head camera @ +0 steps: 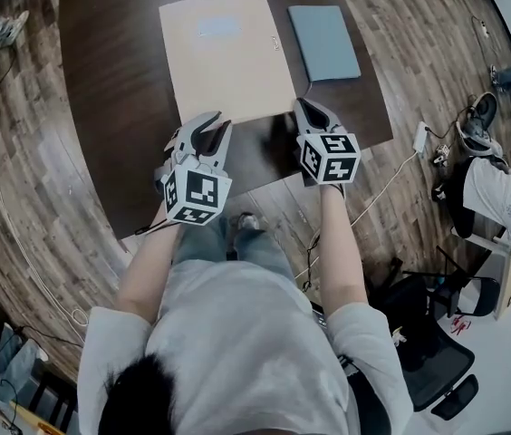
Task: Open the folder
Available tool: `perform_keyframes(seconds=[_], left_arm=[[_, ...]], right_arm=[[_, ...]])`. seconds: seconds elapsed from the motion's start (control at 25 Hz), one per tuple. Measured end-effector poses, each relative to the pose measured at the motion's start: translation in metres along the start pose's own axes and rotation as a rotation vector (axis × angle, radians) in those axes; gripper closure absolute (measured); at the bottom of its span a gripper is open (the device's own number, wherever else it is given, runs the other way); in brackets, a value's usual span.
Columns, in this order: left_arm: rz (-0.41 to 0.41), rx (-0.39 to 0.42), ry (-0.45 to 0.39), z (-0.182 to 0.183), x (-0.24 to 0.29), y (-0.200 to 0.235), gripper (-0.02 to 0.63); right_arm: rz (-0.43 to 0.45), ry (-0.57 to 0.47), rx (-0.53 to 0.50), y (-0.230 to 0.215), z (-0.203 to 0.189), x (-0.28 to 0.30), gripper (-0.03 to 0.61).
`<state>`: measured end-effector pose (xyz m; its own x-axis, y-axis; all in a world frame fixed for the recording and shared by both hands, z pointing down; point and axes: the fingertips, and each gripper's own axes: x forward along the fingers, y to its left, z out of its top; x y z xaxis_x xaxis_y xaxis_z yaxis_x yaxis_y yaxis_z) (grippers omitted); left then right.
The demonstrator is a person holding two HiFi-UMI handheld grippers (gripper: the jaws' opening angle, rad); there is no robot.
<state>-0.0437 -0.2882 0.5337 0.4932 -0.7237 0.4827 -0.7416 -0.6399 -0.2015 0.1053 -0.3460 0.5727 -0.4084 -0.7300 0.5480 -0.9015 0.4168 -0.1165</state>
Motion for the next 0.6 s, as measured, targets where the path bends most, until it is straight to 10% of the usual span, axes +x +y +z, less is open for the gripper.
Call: perform_keyframes(seconds=[0.6], left_arm=[[0.149, -0.562, -0.215, 0.003, -0.047, 0.07, 0.58]], right_arm=[[0.016, 0.017, -0.032, 0.015, 0.003, 0.005, 0.567]])
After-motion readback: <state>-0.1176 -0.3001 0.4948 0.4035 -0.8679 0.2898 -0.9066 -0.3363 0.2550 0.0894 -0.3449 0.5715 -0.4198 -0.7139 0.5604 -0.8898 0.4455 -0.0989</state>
